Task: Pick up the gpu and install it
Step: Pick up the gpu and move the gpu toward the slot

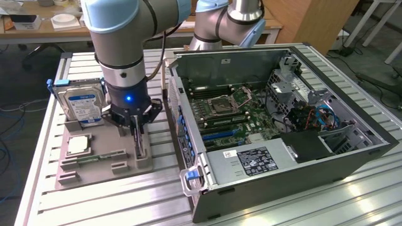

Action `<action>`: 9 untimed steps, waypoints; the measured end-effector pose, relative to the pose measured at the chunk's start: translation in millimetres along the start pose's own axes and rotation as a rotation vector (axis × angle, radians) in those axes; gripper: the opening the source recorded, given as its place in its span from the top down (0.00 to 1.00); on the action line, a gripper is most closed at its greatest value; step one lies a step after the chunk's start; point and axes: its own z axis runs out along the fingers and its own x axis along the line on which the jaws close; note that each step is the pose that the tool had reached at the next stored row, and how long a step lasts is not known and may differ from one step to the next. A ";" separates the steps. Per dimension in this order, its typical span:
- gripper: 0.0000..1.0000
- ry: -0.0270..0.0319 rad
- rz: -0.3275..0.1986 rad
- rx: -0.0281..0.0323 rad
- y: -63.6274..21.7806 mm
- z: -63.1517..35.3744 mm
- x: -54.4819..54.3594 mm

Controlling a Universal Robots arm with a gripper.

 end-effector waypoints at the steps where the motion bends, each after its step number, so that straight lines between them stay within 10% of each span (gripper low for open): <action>1: 0.73 -0.0002 0.000 0.0000 0.1 -3.0 -0.1; 9: 0.73 0.0000 0.000 0.0001 0.8 -24.7 -0.4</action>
